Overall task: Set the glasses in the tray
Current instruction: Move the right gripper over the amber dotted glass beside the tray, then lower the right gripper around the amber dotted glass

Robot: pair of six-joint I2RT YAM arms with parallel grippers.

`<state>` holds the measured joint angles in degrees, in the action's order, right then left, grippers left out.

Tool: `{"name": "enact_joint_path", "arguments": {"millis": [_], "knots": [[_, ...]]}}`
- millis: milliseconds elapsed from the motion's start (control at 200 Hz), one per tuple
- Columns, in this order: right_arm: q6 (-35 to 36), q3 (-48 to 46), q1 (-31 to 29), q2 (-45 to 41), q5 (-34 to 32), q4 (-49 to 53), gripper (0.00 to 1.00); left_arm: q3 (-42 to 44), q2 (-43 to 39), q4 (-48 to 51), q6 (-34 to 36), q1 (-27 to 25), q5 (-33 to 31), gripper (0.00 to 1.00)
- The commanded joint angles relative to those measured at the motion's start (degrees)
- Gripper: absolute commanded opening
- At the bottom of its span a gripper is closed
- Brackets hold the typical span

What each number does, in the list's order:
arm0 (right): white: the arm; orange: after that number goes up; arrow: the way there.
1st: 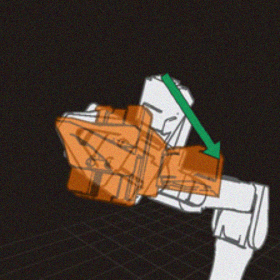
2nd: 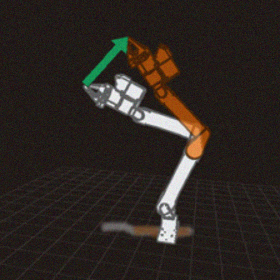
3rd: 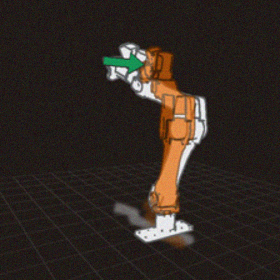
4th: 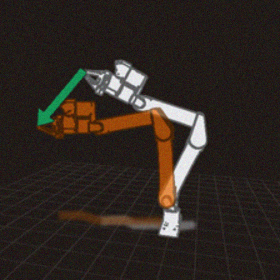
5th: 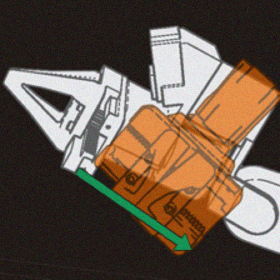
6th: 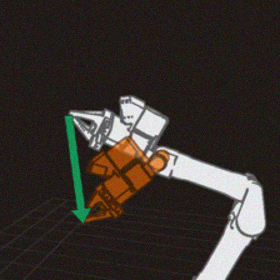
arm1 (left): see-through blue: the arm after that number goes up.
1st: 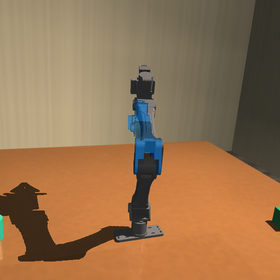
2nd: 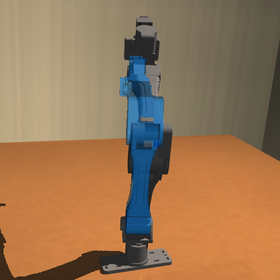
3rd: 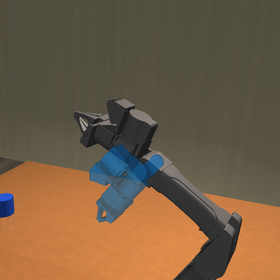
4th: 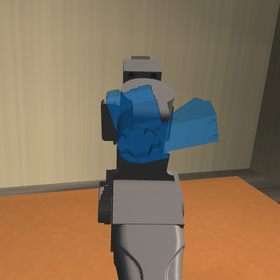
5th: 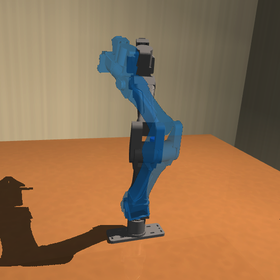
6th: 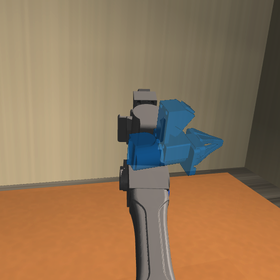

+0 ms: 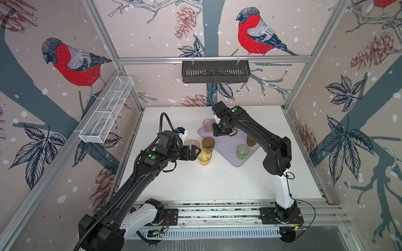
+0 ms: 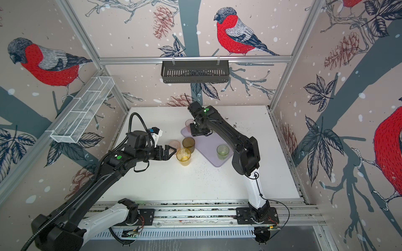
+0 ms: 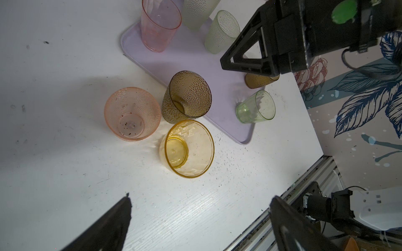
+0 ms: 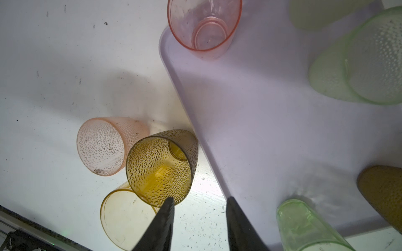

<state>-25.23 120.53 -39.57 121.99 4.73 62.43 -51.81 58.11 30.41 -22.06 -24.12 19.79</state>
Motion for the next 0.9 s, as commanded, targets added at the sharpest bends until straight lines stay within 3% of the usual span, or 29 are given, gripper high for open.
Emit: {"name": "enact_joint_path", "arguments": {"millis": [0, 895], "knots": [[0.96, -1.02, -0.31, 0.34, 1.43, -1.18, 0.40, 0.52, -0.36, -1.41, -0.12, 0.13, 1.27, 0.99], [0.86, -1.51, -1.42, 5.13, 2.50, -3.72, 0.31, 3.37, -1.34, -1.93, -0.09, 0.11, 3.05, 0.98]]}}
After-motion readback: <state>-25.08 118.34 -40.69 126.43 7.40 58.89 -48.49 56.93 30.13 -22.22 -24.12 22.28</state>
